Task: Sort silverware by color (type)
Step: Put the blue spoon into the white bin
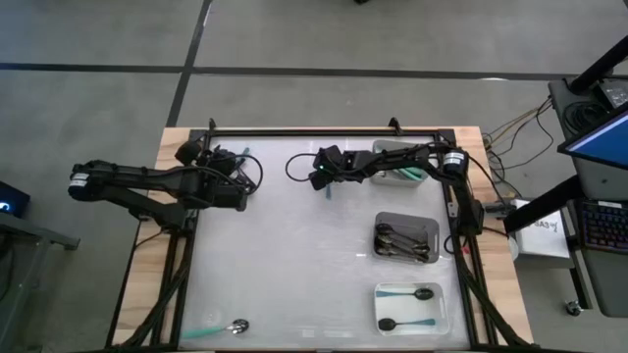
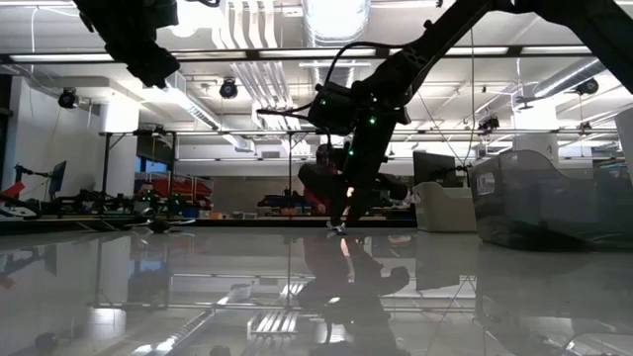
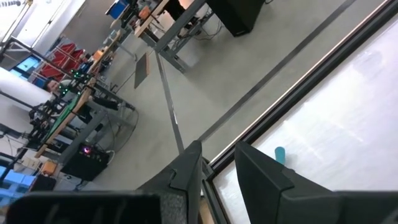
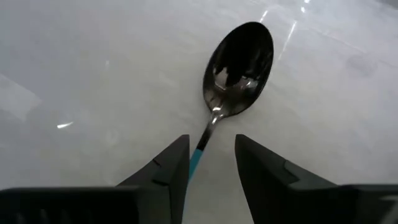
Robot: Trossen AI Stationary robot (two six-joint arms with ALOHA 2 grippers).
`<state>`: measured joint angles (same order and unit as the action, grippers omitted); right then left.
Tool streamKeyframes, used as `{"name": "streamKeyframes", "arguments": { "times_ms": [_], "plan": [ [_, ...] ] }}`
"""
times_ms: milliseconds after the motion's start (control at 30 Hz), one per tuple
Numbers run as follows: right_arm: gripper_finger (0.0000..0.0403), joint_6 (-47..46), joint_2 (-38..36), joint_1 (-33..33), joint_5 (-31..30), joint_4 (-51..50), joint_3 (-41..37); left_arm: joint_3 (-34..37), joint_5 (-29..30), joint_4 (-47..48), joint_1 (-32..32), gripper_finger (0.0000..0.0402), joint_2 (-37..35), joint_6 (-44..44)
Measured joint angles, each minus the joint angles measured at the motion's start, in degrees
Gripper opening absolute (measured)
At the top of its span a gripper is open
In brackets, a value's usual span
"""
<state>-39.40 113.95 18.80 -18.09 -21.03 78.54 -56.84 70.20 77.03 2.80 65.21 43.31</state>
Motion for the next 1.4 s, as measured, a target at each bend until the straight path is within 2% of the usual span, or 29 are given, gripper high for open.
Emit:
{"name": "streamKeyframes", "arguments": {
  "times_ms": [400, 533, 667, 867, 967, 1067, 1167, 1300, 1400],
  "plan": [
    [0.0091, -0.7, 4.3, 0.2, -0.5, 0.5, 0.2, 0.0, 0.4, 0.1, 0.0, 0.0080, 0.0, 0.0],
    [0.0065, 0.4, 4.0, 0.3, -0.3, 0.5, 0.1, 0.0, 0.4, 0.1, 0.0, 0.0080, 0.0, 0.0],
    [0.0021, 3.0, 3.6, 0.3, -0.2, 0.6, 0.1, 0.0, 0.4, 0.2, 0.0, 0.0080, 0.0, 0.0],
    [0.0011, 7.8, 0.8, 0.4, 1.0, 0.3, -0.2, 0.0, 0.4, 0.2, 0.0, 0.0080, 0.0, 0.0],
    [0.0010, 11.9, -2.9, -0.1, 3.7, -1.6, -0.6, 0.0, 0.4, 0.2, 0.0, 0.0080, 0.0, 0.0],
    [0.0010, 17.5, -8.1, -1.0, 9.0, -1.8, -0.3, 0.0, 0.4, 0.2, 0.0, 0.0080, 0.0, 0.0],
    [0.0010, 23.3, -12.7, -2.8, 16.8, -5.5, -0.6, 0.0, 0.3, 0.2, 0.0, 0.0080, 0.0, 0.0],
    [0.0009, 24.9, -19.3, -8.2, 25.9, -13.7, -1.7, 0.0, 0.3, 0.2, 0.0, 0.0080, 0.0, 0.1],
    [0.0009, 23.6, -24.6, -13.9, 26.6, -20.4, -3.3, 0.0, 0.2, 0.2, 0.0, 0.0080, 0.0, 0.2]
  ]
}}
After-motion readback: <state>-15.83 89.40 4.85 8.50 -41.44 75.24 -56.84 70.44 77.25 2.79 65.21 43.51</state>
